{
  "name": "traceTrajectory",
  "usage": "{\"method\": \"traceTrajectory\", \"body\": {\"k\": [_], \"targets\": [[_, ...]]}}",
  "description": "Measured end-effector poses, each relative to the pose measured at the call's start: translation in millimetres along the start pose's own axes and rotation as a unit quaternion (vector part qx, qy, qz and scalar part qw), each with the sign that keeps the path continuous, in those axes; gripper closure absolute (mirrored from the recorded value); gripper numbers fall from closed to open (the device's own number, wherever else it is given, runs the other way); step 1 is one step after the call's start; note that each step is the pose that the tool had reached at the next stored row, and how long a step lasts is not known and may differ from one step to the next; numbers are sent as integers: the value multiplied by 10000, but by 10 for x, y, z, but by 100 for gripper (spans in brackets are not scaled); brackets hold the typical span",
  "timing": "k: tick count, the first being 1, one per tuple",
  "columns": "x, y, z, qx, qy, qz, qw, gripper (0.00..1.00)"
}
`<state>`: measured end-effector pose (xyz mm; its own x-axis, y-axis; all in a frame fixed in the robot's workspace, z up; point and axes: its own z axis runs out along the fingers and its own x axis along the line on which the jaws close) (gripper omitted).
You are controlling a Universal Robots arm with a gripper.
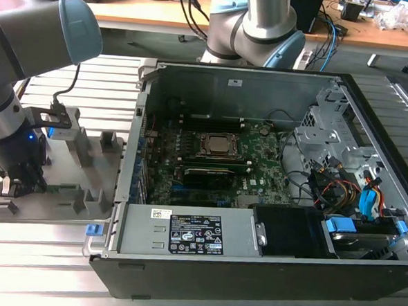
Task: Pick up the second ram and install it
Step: 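Pick up the second ram and move it above second insertion slot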
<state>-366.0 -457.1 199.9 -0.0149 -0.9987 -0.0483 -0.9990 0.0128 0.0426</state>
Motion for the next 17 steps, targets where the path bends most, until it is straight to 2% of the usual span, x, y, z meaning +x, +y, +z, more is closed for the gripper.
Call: {"method": "traceTrajectory", "body": {"k": [5, 17], "targets": [[1, 0, -5, 1, 0, 0, 10000, 86], [-10, 10, -227, 0, 0, 0, 10000, 86]]}}
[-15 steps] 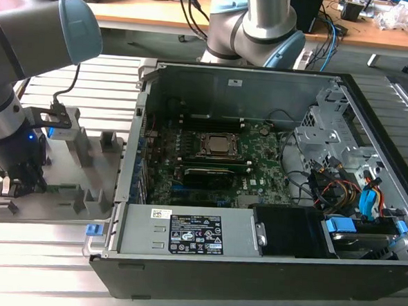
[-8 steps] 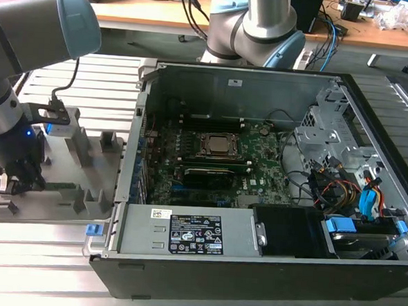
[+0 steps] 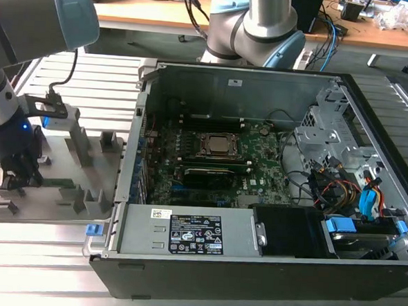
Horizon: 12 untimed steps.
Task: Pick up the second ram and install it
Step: 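Pick up the second ram and move it above second insertion slot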
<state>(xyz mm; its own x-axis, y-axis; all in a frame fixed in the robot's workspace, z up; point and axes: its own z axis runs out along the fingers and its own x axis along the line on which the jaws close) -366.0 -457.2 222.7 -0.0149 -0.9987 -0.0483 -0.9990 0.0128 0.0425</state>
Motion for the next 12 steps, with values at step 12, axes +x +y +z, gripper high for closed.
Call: {"method": "traceTrajectory", "body": {"k": [12], "targets": [[-14, 12, -278, 0, 0, 0, 10000, 86]]}}
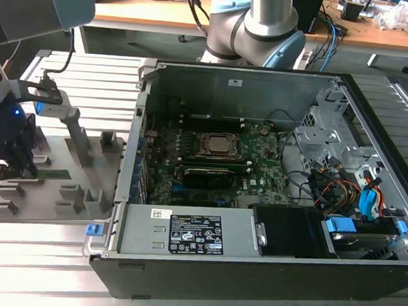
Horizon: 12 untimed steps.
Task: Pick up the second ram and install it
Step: 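Pick up the second ram and move it above second insertion slot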
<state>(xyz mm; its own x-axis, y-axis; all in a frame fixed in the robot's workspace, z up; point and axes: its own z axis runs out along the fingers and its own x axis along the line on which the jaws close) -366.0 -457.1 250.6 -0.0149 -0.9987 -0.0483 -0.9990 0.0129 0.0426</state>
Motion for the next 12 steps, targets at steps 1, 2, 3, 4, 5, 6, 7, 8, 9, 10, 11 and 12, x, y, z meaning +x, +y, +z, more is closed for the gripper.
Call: {"method": "traceTrajectory", "body": {"k": [1, 2, 3, 4, 5, 6, 7, 8, 9, 10, 11, 12], "targets": [[-3, 0, -21, 0, -1, -1, 10000, 86], [-13, 2, -55, 0, 0, -1, 10000, 86], [-18, 3, -79, 0, 0, -1, 10000, 86], [-22, 4, -98, 0, 0, 0, 10000, 86], [-27, 5, -118, 0, 0, 0, 10000, 86], [-30, 6, -135, 0, 0, 0, 10000, 86], [-32, 6, -151, 0, 0, -1, 10000, 86], [-33, 7, -156, 1, 0, 0, 10000, 86], [-33, 8, -170, -1, 1, 0, 10000, 86], [-34, 8, -189, 0, 1, 0, 10000, 86], [-35, 9, -205, 0, 1, 0, 10000, 86], [-35, 9, -218, 0, 1, 0, 10000, 86]]}}
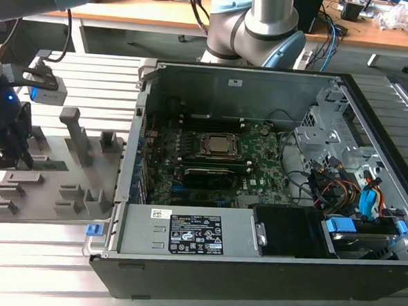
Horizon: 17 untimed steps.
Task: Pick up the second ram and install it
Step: 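Pick up the second ram and move it above second insertion slot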
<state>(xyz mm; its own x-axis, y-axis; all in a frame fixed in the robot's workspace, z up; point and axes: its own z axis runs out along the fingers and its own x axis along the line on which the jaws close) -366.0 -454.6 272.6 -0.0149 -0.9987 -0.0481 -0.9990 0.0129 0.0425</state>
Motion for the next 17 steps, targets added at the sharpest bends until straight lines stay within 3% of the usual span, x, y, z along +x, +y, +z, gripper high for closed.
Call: {"method": "traceTrajectory", "body": {"k": [3, 8, 17], "targets": [[-5, 5, -112, 0, 0, 0, 10000, 86], [-12, 10, -232, 0, 0, 0, 10000, 86], [-18, 16, -380, 0, 0, 0, 10000, 86]]}}
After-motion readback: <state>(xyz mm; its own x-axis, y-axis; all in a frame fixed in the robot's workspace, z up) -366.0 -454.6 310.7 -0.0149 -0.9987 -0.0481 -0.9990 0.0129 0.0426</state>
